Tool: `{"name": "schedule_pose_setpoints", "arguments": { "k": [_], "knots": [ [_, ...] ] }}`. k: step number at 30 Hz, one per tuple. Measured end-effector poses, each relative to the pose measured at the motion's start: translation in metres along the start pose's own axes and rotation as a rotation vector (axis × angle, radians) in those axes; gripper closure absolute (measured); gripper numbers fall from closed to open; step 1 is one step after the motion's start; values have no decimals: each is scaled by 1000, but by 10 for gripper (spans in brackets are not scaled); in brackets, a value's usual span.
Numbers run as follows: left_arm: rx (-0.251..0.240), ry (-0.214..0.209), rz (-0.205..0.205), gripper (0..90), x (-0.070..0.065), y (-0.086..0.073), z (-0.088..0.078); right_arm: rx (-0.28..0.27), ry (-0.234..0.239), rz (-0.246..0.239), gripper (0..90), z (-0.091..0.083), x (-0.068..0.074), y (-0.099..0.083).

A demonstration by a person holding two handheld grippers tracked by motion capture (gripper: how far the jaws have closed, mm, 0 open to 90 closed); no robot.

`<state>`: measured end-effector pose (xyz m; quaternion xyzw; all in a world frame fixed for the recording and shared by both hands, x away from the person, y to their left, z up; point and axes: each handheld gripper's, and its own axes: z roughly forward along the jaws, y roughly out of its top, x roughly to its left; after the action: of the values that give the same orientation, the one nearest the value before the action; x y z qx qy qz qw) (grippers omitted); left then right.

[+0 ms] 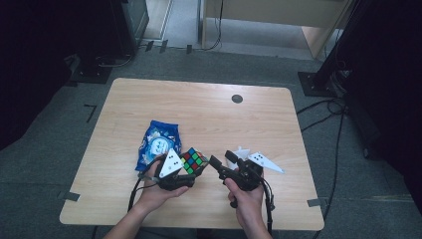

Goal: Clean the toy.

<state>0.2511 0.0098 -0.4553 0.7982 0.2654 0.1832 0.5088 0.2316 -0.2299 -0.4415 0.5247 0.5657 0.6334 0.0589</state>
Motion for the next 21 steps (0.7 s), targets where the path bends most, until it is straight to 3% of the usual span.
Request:
{"name": "schedule_pose_setpoints", "arguments": {
  "k": [4, 8, 11, 13, 18, 19, 21],
  "knots": [
    [-12, 1, 44, 339, -9, 0, 1, 53, 66, 126, 179, 9, 3, -7],
    [-18, -7, 81, 339, -15, -1, 2, 95, 52, 154, 185, 17, 5, -12],
    [-24, -6, 98, 338, -17, -1, 1, 113, 57, 189, 255, 19, 4, -15],
    [-23, -7, 99, 338, -17, -1, 1, 115, 55, 189, 316, 19, 3, -17],
    [-19, -29, 91, 338, -15, -1, 2, 108, 68, 220, 337, 17, 1, -17],
    [-13, -29, 93, 337, -15, -1, 2, 110, 60, 208, 337, 17, 2, -17],
    [1, -27, 93, 337, -16, -2, 4, 109, 31, 134, 338, 16, 6, -18]
  ]
}}
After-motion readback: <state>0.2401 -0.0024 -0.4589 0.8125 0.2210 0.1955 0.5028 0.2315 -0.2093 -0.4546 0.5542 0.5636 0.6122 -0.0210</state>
